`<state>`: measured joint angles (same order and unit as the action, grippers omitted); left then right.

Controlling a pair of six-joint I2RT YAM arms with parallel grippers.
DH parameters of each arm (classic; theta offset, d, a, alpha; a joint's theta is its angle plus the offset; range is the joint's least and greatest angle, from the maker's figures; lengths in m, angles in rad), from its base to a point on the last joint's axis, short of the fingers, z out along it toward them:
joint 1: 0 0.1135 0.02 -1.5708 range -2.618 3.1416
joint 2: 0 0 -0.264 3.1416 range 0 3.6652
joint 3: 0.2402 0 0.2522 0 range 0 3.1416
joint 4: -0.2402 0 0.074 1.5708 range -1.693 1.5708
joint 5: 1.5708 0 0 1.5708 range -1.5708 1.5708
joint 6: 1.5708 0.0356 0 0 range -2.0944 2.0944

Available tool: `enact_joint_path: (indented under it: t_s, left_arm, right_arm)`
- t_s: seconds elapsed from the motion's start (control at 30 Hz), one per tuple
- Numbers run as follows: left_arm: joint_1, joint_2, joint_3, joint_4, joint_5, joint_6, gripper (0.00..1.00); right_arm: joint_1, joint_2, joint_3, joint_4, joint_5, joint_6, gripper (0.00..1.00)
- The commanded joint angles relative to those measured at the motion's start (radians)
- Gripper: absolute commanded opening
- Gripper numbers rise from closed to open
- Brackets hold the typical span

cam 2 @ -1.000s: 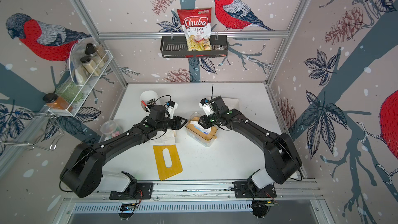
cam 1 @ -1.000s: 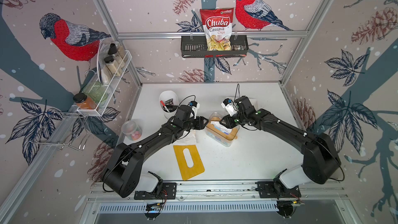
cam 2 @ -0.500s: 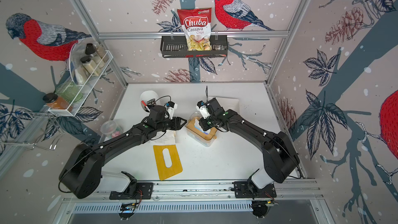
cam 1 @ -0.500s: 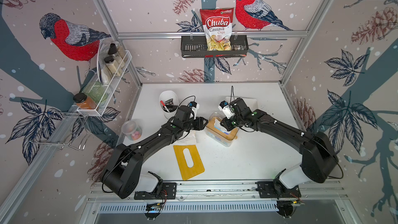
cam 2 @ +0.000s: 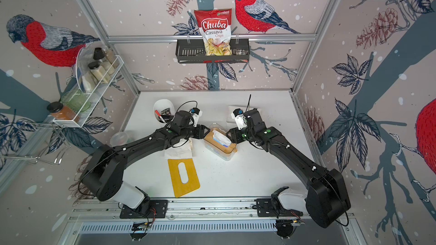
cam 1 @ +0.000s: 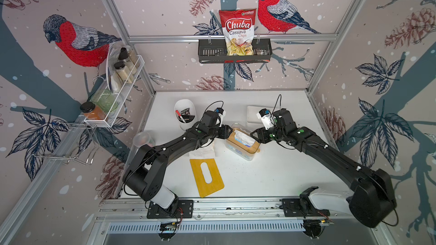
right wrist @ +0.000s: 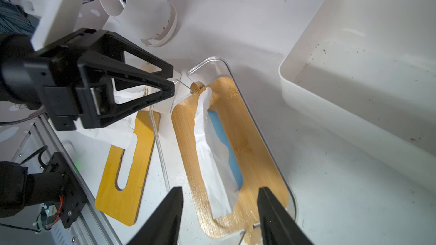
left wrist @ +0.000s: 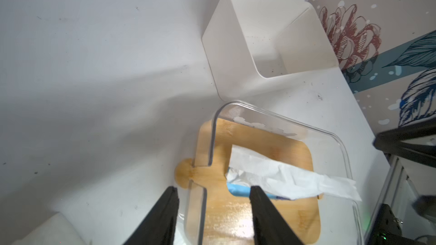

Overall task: Put the tissue paper into the tissue box
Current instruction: Move the tissue box to the center of the board.

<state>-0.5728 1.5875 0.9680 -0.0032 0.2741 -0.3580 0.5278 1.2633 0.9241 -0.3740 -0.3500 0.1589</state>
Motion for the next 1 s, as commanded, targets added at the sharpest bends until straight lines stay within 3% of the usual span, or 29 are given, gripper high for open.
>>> enact_joint_path:
  t_s: [0.0, 0.27, 0.47, 0.63, 0.97]
  left_arm:
    - [-0.016, 0.06, 0.071, -0.064, -0.049, 0.09, 0.49]
    - [-0.02, 0.164, 0.176, -0.099, -0.103, 0.156, 0.29]
    - [-0.019, 0.162, 0.197, -0.144, -0.21, 0.199, 0.14]
    - [0.005, 0.155, 0.202, -0.166, -0.29, 0.222, 0.09]
    - [0.186, 0.173, 0.249, -0.163, -0.31, 0.227, 0.05]
  right_arm:
    - [-0.011, -0.003, -0.009, 0.036, -0.027, 0.024, 0.56]
    - [-0.029, 0.004, -0.03, 0.049, -0.027, 0.034, 0.56]
    - [-0.05, 0.004, -0.038, 0.052, -0.027, 0.038, 0.55]
    - [-0.062, 0.014, -0.031, 0.057, -0.035, 0.041, 0.55]
    - [-0.063, 0.009, -0.002, 0.029, -0.035, 0.046, 0.55]
